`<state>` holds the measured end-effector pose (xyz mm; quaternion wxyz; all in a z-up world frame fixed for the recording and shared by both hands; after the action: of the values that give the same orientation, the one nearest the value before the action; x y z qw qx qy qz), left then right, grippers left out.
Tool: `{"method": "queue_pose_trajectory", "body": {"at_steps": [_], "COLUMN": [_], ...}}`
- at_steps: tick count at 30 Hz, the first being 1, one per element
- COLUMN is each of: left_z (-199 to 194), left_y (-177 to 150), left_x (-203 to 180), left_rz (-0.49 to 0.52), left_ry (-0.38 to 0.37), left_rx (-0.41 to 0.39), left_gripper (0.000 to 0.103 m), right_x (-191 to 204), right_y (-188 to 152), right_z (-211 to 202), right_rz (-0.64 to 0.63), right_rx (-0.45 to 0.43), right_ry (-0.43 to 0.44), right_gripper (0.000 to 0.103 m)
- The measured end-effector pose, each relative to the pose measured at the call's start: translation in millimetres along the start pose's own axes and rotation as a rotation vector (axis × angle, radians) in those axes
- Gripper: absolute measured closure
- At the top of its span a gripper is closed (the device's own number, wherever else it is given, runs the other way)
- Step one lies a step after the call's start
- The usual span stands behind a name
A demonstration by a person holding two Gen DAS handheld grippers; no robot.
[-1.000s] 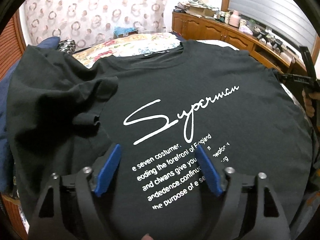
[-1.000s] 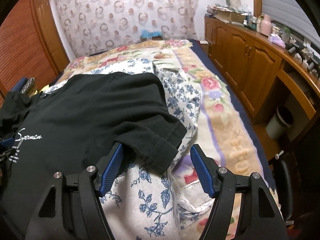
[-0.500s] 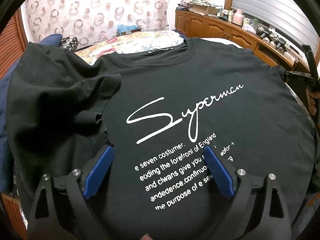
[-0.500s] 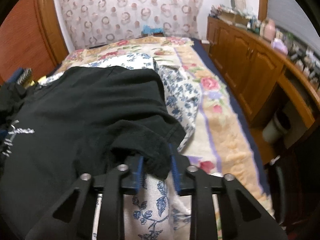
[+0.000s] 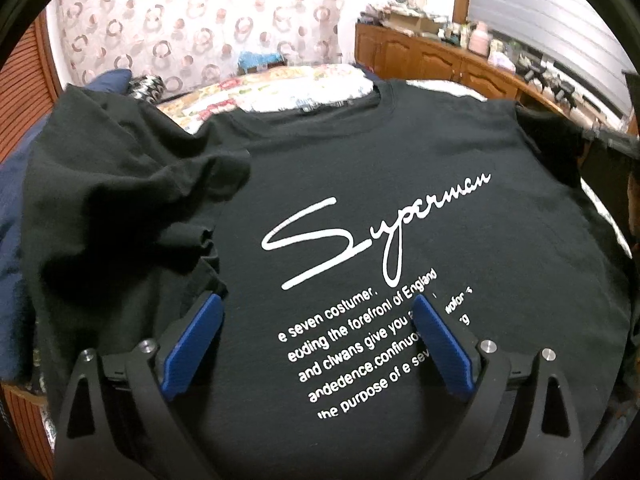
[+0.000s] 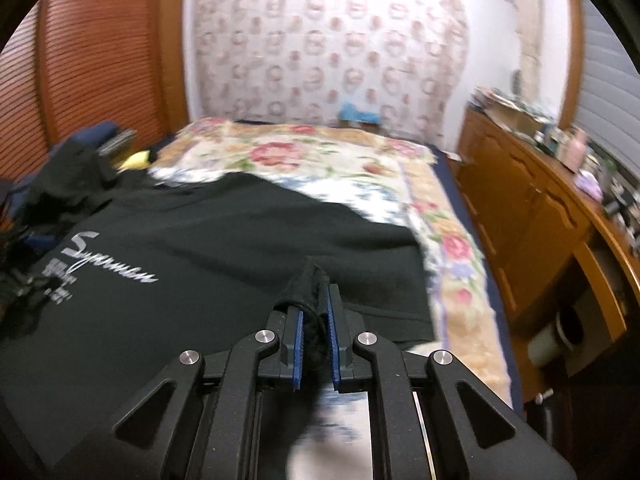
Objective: Fold small clothes
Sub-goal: 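Fold the sleeve inward over the shirt body and open right gripper, then close the right gripper on the shirt's side edge below the sleeve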
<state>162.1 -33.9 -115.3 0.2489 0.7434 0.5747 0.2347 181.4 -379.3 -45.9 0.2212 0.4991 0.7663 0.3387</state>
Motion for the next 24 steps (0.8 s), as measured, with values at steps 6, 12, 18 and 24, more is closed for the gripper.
{"method": "queue_pose_trajectory", "body": {"at_steps": [6, 12, 18, 24], "left_z": [-31.8, -60.9, -77.5, -84.3], "left_y": [2.6, 5.7, 7.0, 5.4], "left_x": [8.5, 16.6, 17.9, 12.0], "left_rz": [-0.050, -0.095, -0.120, -0.112], "left_ry": [0.020, 0.038, 0.038, 0.036], "left_rx": [-0.111, -0.197, -0.241, -0.266], "left_gripper": [0.006, 0.006, 0.006, 0.006], "right_x": [31.8, 43.6, 38.2, 35.4], "right_y": [-19.1, -34.5, -37.3, -38.2], "right_z": [20.8, 26.3, 13.1, -16.7], "right_rz": [-0.042, -0.046, -0.018, -0.009], "right_rx": [0.088, 0.115, 0.119, 0.080], "right_ry": [0.061, 0.066, 0.049, 0.059], "right_gripper": [0.095, 0.095, 0.086, 0.053]}}
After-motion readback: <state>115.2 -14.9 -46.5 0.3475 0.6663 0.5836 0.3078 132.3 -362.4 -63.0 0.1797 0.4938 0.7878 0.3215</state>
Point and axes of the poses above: each gripper's, at about its wrist camera, not at the fingertips, and z roughly the way its jaws point, x to its left, y to its top, the point moved 3 cm from there along z, roughly the way its jaws point, and after that the axes turned 6 degrees about y, right-handed, at the moved point
